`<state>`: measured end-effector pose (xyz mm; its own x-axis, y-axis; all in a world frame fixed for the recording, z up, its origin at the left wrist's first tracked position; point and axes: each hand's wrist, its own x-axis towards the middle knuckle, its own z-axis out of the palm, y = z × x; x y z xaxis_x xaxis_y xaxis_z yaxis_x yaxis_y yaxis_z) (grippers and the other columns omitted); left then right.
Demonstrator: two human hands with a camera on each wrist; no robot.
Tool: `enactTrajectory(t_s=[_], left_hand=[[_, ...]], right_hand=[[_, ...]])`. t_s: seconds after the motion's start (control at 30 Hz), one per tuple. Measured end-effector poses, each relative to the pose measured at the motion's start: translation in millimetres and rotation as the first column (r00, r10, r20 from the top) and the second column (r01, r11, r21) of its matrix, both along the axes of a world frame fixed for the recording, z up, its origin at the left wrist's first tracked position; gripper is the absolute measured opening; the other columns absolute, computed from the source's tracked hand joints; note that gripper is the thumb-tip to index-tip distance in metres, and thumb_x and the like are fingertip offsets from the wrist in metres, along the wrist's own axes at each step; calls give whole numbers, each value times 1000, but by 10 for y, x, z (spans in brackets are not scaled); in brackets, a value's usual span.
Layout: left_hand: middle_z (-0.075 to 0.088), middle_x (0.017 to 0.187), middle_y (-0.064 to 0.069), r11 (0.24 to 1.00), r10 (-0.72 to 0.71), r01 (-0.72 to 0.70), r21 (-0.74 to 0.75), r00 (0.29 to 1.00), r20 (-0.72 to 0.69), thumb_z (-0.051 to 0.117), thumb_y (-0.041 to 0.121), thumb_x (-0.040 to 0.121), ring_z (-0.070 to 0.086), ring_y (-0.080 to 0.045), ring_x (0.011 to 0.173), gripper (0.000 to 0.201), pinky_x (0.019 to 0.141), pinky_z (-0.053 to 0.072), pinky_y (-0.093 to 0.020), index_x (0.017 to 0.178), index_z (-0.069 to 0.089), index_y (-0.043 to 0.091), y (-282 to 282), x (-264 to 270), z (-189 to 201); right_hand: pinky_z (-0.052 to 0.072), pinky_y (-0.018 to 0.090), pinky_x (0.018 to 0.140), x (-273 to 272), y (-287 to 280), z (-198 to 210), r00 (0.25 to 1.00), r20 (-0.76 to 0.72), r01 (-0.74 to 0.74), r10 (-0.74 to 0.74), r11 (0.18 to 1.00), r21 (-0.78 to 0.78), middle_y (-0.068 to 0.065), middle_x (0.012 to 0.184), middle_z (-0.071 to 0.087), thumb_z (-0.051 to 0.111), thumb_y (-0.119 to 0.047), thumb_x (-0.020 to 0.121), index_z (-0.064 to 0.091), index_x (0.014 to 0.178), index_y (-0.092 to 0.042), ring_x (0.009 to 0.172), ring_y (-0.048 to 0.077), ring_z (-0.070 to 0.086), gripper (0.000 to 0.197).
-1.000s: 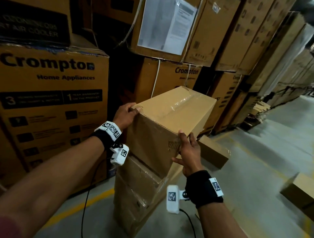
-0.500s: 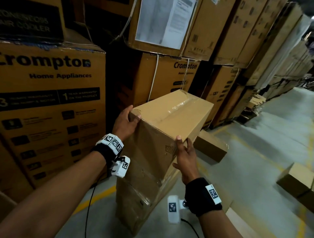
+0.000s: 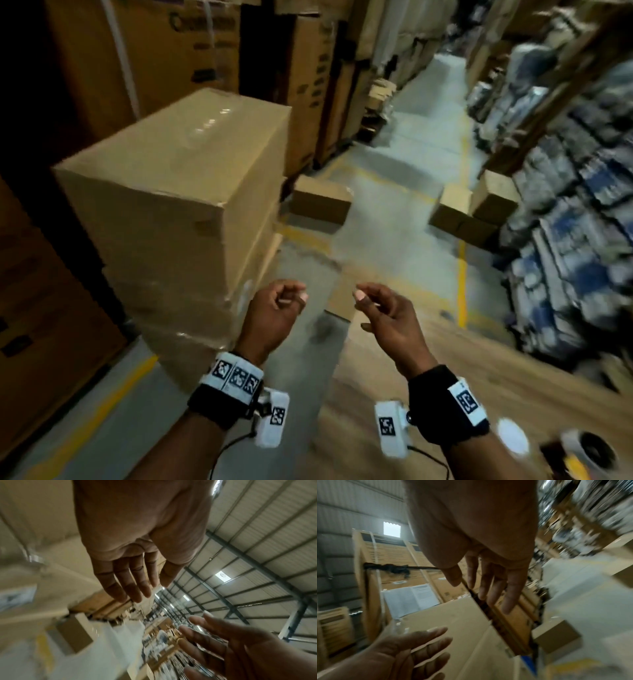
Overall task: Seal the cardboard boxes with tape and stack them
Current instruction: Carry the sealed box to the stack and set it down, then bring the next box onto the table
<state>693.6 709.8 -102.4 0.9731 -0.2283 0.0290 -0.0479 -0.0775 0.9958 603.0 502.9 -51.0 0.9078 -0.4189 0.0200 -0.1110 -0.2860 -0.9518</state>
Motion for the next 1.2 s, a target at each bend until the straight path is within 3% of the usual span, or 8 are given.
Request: enactTrajectory(t_s=[0.2, 0.3, 0.5, 0.63, 0.87, 0.97, 1.1, 1.2], left_hand=[[77, 83, -3, 934, -339, 338, 114, 941, -14, 73, 10, 96, 72, -14, 75, 16, 63, 53, -18, 97, 75, 26, -1310, -648, 62], [78, 87, -7, 858, -501, 491, 148, 865, 32, 75, 14, 96, 74, -15, 74, 11, 64, 56, -28, 99, 78, 24, -2179, -1211, 266], [78, 86, -8, 710, -701, 689, 149, 710, 57, 77, 11, 93, 75, -31, 79, 8, 67, 57, -40, 99, 77, 17, -3984, -2570, 718], [78, 90, -10, 635, -773, 768, 90, 634, 43, 75, 14, 95, 77, -28, 80, 6, 67, 58, -37, 101, 77, 14, -4852, -3201, 1019], [78, 96, -12, 521, -853, 851, 62, 521, 23, 71, 17, 99, 74, -25, 79, 9, 68, 56, -36, 106, 76, 15, -5795, -3373, 1363], [77, 97, -15, 489, -872, 866, 106, 487, 45, 69, 20, 101, 71, -22, 76, 11, 66, 54, -35, 107, 75, 14, -6267, -3137, 1516], [74, 93, -14, 504, -864, 860, 79, 502, 40, 67, 21, 102, 69, -20, 70, 16, 56, 54, -29, 111, 71, 8, -6935, -2918, 1773], [73, 95, -13, 509, -861, 860, 41, 508, 32, 69, 25, 101, 69, -22, 70, 22, 56, 53, -30, 111, 69, 6, -7444, -2863, 1889]], right_hand=[[62, 53, 77, -1417, -1179, -118, 953, -5, 302, -304, 950, -81, -5, 95, 79, 71, -23, 98, 78, 101, -27, 88, 14, 76, 9], [62, 48, 81, -2318, -1918, -47, 892, 47, 452, -450, 886, -102, -11, 96, 79, 72, -31, 96, 77, 99, -34, 89, 9, 75, 7], [62, 45, 80, -4034, -3322, 249, 667, 159, 743, -728, 665, -71, -10, 88, 78, 71, -28, 97, 78, 97, -29, 83, 7, 74, 7], [62, 48, 81, -4768, -3981, 433, 536, 204, 839, -819, 543, -25, -12, 88, 78, 69, -34, 98, 76, 95, -33, 83, 6, 74, 8], [62, 46, 79, -4825, -4731, 679, 490, 191, 870, -850, 491, -46, -12, 85, 77, 64, -41, 100, 77, 85, -33, 82, 10, 73, 21], [62, 46, 83, -4663, -5056, 811, 506, 163, 861, -847, 508, -29, -11, 87, 78, 65, -40, 99, 77, 101, -27, 82, 8, 74, 17], [56, 27, 73, -4592, -5537, 1022, 497, 166, 867, -852, 495, -53, -8, 90, 77, 66, -37, 99, 76, 107, -25, 88, 10, 72, 17], [62, 40, 84, -4541, -5982, 1139, 496, 179, 863, -850, 505, 3, -6, 100, 77, 68, -40, 98, 72, 115, -29, 95, 13, 73, 21]])
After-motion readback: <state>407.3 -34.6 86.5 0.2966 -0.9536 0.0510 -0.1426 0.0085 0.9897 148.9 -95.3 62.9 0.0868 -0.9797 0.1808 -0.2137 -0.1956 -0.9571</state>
